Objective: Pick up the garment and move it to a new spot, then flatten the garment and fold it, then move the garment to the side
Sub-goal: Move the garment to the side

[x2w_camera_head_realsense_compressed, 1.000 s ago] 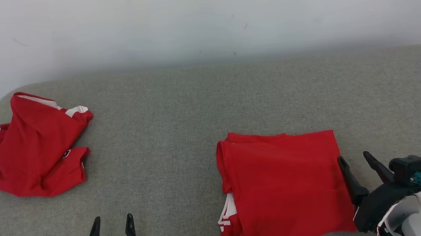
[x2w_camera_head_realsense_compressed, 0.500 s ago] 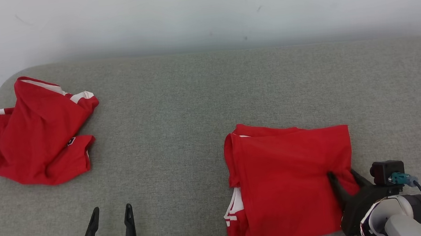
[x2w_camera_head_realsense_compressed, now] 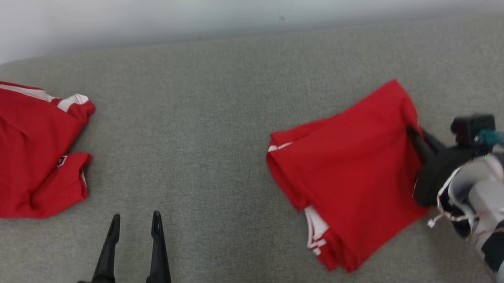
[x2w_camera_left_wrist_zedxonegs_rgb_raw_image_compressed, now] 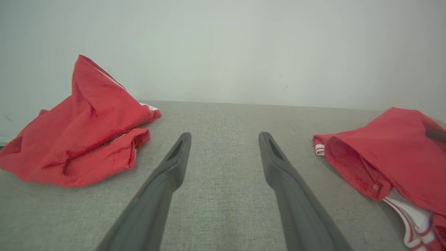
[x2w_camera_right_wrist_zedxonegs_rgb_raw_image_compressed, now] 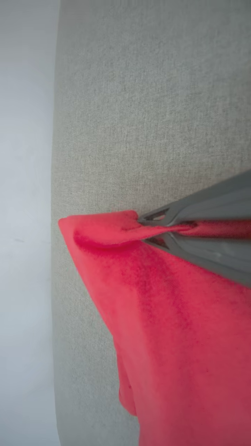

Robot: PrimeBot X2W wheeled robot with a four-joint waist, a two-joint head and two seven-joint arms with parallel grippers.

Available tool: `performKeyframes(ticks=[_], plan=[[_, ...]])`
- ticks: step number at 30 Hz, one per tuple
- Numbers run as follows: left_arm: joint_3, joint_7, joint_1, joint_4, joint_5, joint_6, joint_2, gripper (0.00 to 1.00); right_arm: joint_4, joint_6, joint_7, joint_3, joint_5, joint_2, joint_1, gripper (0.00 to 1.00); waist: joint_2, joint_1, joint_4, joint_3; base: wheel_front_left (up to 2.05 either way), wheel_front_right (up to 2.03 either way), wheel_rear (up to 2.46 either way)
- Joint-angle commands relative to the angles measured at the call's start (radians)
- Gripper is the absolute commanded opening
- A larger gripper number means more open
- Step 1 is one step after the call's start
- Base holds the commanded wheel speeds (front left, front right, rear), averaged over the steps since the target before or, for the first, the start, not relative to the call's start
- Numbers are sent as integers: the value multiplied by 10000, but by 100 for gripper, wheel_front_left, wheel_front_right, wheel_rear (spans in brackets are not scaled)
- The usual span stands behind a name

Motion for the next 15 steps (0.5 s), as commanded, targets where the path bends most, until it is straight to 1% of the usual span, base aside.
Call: performKeyframes(ticks=[1, 4, 5, 9, 15], plan=[[-22, -34, -219, -80, -50, -40, -14, 100, 20, -24, -12, 22, 100, -129, -247, 0, -1, -1, -169, 535, 0, 0, 0], [-135, -32, -572, -242, -15, -59, -13, 100, 61, -24, 27, 155, 117, -473, -1008, 0, -1, -1, -375, 1124, 0, 0, 0], [-177, -32, -829, -328, 94, -50, -14, 100, 45, -24, 33, 244, 129, -695, -1507, 0, -1, -1, -554, 1591, 0, 0, 0], [-175, -32, -1321, -575, 205, -108, 27, 100, -45, -24, -53, 422, 175, -1226, -2469, 0, -1, -1, -1095, 2543, 0, 0, 0], [-65, -32, -1947, -1039, 487, -141, 419, 100, -182, -24, -214, 706, 268, -1986, -3622, 0, -1, -1, -2048, 3728, 0, 0, 0]])
